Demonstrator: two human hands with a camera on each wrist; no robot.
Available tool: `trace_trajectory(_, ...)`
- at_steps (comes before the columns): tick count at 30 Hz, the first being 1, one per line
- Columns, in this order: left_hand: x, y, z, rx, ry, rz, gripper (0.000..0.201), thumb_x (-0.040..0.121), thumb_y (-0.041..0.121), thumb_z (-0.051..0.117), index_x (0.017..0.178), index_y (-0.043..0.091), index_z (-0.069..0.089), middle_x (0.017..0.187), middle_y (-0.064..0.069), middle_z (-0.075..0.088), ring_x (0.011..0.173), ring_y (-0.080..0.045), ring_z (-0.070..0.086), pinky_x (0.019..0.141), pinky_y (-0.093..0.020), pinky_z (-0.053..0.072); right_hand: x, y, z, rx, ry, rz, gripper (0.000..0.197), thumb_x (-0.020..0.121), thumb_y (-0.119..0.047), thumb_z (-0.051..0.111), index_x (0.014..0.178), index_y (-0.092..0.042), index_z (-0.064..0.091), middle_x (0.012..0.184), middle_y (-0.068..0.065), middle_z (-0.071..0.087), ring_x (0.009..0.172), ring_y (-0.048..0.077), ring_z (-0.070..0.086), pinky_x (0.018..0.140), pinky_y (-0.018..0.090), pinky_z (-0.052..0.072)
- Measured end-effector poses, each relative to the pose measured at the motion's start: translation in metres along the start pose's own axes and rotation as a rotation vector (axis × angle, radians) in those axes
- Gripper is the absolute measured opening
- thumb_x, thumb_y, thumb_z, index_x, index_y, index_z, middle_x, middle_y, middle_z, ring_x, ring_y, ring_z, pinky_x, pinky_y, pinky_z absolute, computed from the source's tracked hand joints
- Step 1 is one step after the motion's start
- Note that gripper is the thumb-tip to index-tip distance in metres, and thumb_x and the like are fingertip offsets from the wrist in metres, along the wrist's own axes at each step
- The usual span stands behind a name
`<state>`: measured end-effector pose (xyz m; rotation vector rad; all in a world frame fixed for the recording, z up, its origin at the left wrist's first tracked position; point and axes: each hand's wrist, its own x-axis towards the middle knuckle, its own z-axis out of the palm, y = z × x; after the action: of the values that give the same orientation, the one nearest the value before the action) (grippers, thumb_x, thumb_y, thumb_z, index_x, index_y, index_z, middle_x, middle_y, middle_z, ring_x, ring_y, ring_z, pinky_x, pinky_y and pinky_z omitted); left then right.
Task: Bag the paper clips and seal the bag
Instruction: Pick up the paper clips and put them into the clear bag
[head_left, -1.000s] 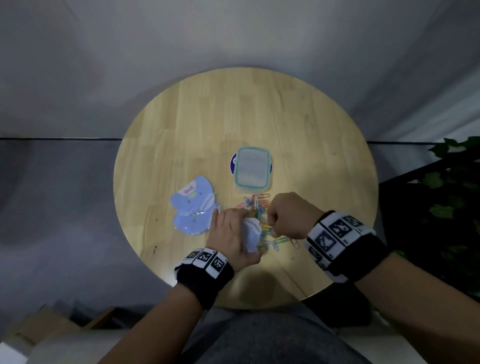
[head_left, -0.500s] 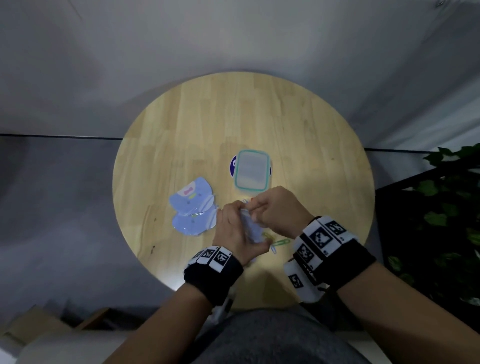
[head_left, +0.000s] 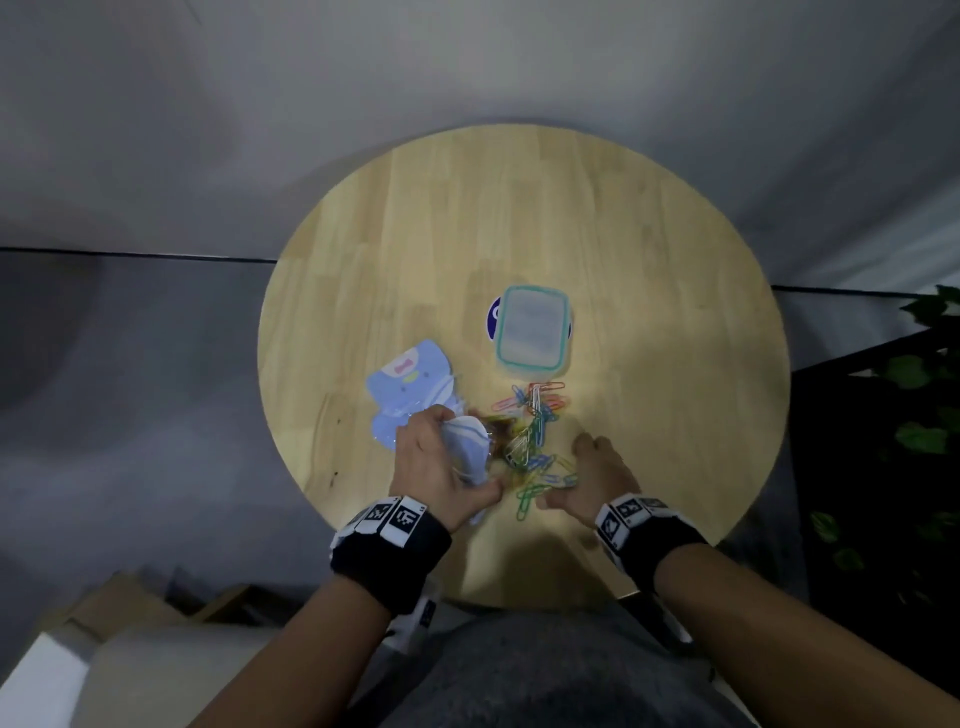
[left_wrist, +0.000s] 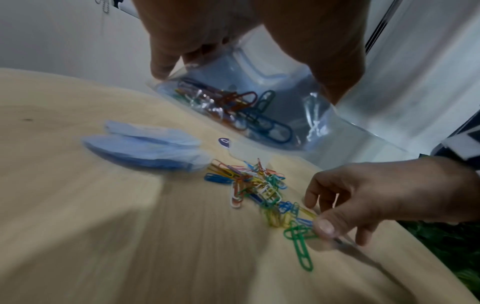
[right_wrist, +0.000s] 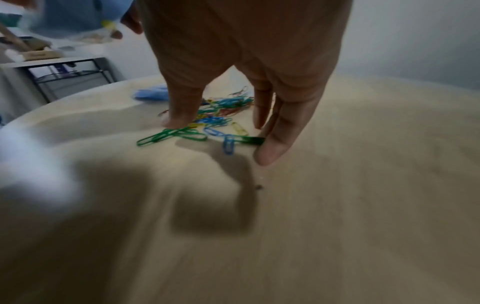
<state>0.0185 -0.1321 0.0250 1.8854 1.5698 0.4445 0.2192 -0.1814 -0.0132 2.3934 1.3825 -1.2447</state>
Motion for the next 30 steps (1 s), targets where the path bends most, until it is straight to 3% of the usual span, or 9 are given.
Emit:
trace_trajectory(4,-0.007,-0.01,-0.004,0.03,-0.023,-0.012,0.094,0.046,0.059,0.063,0.117,0.001,0.042,0.107,-0.013,0.049,0.101,-0.032,0.048,0.085,-0.033,0.041,0.002,-0.022,0.017,-0.049,0.094,-0.087,0.102,0.049,-0.049,0.085,0.127,-0.007,0.036,0.125,0.013,0.041,0.114,0.032,0.043,0.094,0.039,0.042)
trace_trajectory(9,-0.009,-0.01,-0.006,0.042,-0.043,0.006,0.094,0.044,0.056,0.062,0.117,-0.001,0.043,0.107,-0.014,0.049,0.1,-0.033,0.049,0.085,-0.033,0.041,0.01,-0.034,0.023,-0.033,0.145,-0.182,0.068,0.067,-0.019,0.078,0.124,-0.006,0.043,0.126,0.015,0.046,0.118,0.033,0.046,0.098,0.037,0.04)
trace_trajectory(12,-0.007,-0.01,-0.007,0.061,-0.042,0.035,0.094,0.044,0.056,0.062,0.117,0.0,0.043,0.106,-0.013,0.05,0.099,-0.033,0.049,0.085,-0.031,0.039,0.008,-0.025,0.022,-0.013,0.201,-0.232,0.055,0.073,-0.025,0.074,0.121,-0.01,0.05,0.123,0.011,0.049,0.118,0.031,0.044,0.095,0.037,0.042)
trace_trajectory(15,-0.006,-0.011,-0.007,0.071,-0.048,0.044,0.094,0.045,0.058,0.061,0.117,0.001,0.043,0.106,-0.014,0.05,0.098,-0.032,0.049,0.085,-0.033,0.04,0.004,-0.015,0.023,-0.092,0.164,-0.255,0.062,0.07,-0.033,0.075,0.123,-0.014,0.05,0.125,0.006,0.048,0.117,0.028,0.043,0.093,0.038,0.046)
trace_trajectory(18,-0.007,-0.01,-0.008,0.078,-0.058,0.056,0.094,0.046,0.06,0.061,0.116,0.001,0.043,0.104,-0.014,0.05,0.095,-0.034,0.05,0.082,-0.04,0.046,0.003,-0.013,0.024,-0.145,0.143,-0.284,0.055,0.075,-0.021,0.07,0.125,-0.015,0.048,0.127,0.006,0.048,0.117,0.027,0.044,0.092,0.036,0.045)
trace_trajectory(22,-0.007,-0.009,-0.008,0.09,-0.061,0.067,0.092,0.046,0.06,0.061,0.114,0.001,0.044,0.102,-0.014,0.051,0.093,-0.034,0.05,0.081,-0.041,0.046,0.003,-0.012,0.024,-0.088,0.165,-0.276,0.049,0.078,-0.011,0.064,0.125,-0.012,0.049,0.127,0.009,0.05,0.119,0.029,0.046,0.095,0.036,0.044)
trace_trajectory(26,-0.008,-0.01,-0.01,0.093,-0.063,0.062,0.092,0.045,0.059,0.061,0.115,0.001,0.044,0.103,-0.014,0.052,0.093,-0.035,0.051,0.081,-0.041,0.046,0.004,-0.016,0.026,-0.025,0.158,-0.217,0.063,0.073,-0.028,0.074,0.128,-0.012,0.048,0.127,0.009,0.049,0.12,0.029,0.046,0.096,0.036,0.043)
trace_trajectory(30,-0.011,-0.009,-0.011,0.098,-0.061,0.057,0.093,0.043,0.059,0.059,0.114,-0.002,0.046,0.102,-0.014,0.052,0.093,-0.034,0.05,0.081,-0.041,0.046,0.008,-0.021,0.028,-0.052,0.174,-0.239,0.039,0.077,-0.013,0.065,0.114,-0.008,0.056,0.118,0.012,0.052,0.115,0.031,0.048,0.091,0.034,0.044)
